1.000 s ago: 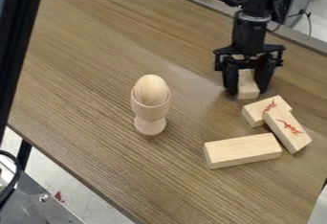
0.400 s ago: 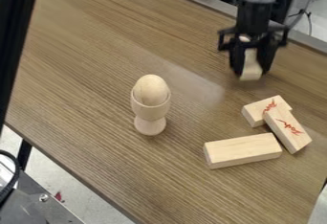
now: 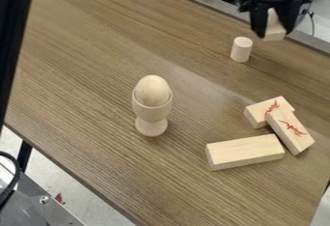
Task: Placez le bloc rectangulaire au dessus du cylindre
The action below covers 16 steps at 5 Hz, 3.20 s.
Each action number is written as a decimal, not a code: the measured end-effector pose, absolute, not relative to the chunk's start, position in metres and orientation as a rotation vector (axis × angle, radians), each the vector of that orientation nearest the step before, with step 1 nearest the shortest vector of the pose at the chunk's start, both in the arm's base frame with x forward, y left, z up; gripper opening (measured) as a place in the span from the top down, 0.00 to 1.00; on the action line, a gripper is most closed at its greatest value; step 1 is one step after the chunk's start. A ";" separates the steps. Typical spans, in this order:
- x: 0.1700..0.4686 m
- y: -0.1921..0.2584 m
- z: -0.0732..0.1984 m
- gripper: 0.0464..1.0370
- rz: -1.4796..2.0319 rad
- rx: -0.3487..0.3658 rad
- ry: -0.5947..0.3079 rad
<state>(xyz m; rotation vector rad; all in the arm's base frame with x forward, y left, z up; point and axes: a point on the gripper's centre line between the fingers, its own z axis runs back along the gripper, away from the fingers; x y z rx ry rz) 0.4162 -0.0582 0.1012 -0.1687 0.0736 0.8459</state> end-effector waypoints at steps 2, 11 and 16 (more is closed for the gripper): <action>0.428 -0.037 0.095 0.49 0.872 -0.152 0.070; 0.423 -0.035 0.062 0.49 0.876 -0.146 0.092; 0.429 -0.040 0.057 0.13 0.862 -0.122 0.081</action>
